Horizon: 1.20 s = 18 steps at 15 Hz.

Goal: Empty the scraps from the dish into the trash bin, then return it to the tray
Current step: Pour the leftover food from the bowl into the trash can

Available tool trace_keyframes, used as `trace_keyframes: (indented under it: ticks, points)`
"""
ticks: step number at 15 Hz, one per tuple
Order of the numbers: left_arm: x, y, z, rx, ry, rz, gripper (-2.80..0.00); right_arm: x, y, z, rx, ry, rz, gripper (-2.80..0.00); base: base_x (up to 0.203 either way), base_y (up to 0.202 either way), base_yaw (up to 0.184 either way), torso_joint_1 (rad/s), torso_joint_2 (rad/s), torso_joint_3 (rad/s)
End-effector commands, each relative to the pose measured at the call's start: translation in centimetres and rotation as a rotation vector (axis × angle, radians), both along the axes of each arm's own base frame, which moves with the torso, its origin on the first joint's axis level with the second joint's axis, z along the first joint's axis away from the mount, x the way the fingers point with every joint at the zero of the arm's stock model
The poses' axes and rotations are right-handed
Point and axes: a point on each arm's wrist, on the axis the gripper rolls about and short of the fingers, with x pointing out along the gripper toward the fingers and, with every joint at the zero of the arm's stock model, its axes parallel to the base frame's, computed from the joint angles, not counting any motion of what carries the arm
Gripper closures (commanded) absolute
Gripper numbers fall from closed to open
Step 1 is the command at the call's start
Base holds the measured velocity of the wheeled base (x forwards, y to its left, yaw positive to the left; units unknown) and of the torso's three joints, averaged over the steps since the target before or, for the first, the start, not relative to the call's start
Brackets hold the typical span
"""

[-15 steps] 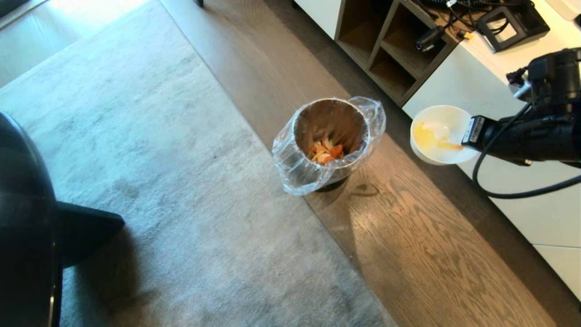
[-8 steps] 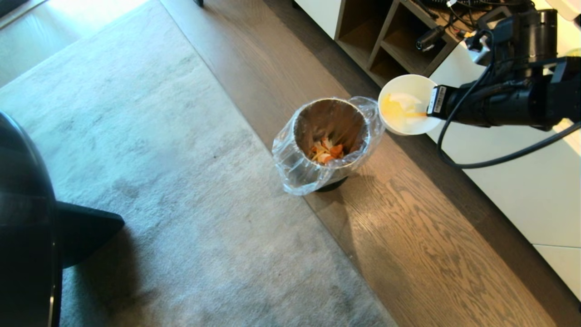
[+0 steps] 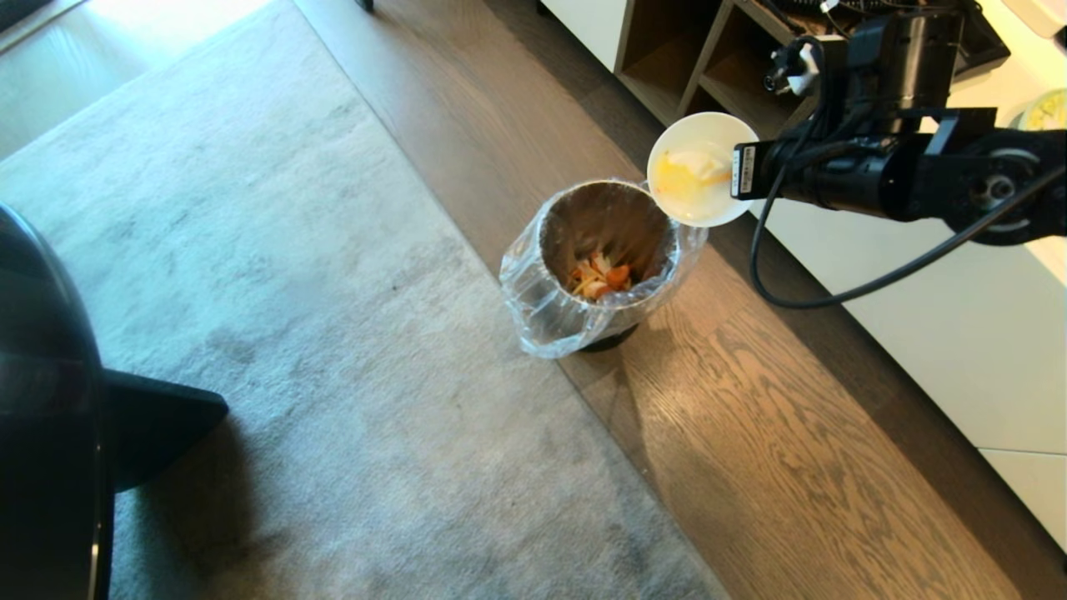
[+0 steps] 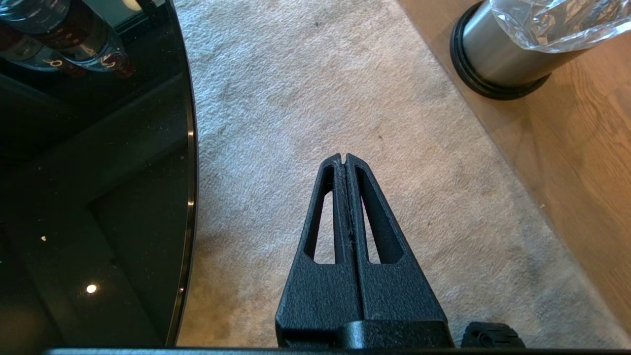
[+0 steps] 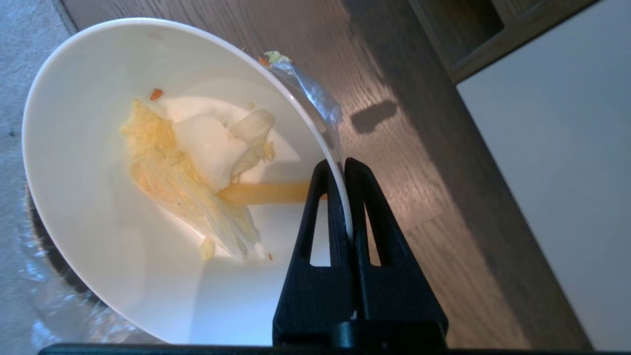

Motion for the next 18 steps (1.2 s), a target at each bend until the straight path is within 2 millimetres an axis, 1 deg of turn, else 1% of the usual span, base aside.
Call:
trace_keyframes:
  ticks: [1, 6, 11, 12, 15, 18]
  points:
    - [0.0, 0.0, 0.0, -0.001, -0.001, 0.0, 0.0, 1.1, 0.5, -0.8, -0.102, -0.057, 0.008, 0.0, 0.0, 0.0, 0.0, 0.0, 0.0, 0.0]
    - [0.0, 0.0, 0.0, -0.001, -0.001, 0.0, 0.0, 2.9, 1.7, -1.1, -0.285, -0.26, 0.005, 0.0, 0.0, 0.0, 0.0, 0.0, 0.0, 0.0]
    - [0.0, 0.0, 0.0, -0.001, -0.001, 0.0, 0.0, 3.8, 2.8, -1.1, -0.416, -0.477, -0.04, 0.0, 0.0, 0.0, 0.0, 0.0, 0.0, 0.0]
    - [0.0, 0.0, 0.0, -0.002, -0.001, 0.0, 0.0, 3.9, 3.0, -1.4, -0.444, -0.512, -0.048, 0.0, 0.0, 0.0, 0.0, 0.0, 0.0, 0.0]
    - [0.0, 0.0, 0.0, -0.001, -0.001, 0.0, 0.0, 3.6, 4.2, -2.0, -0.54, -0.64, 0.0, 0.0, 0.0, 0.0, 0.0, 0.0, 0.0, 0.0]
    - [0.0, 0.0, 0.0, -0.001, -0.001, 0.0, 0.0, 2.5, 6.0, -3.1, -0.564, -0.683, 0.049, 0.0, 0.0, 0.0, 0.0, 0.0, 0.0, 0.0]
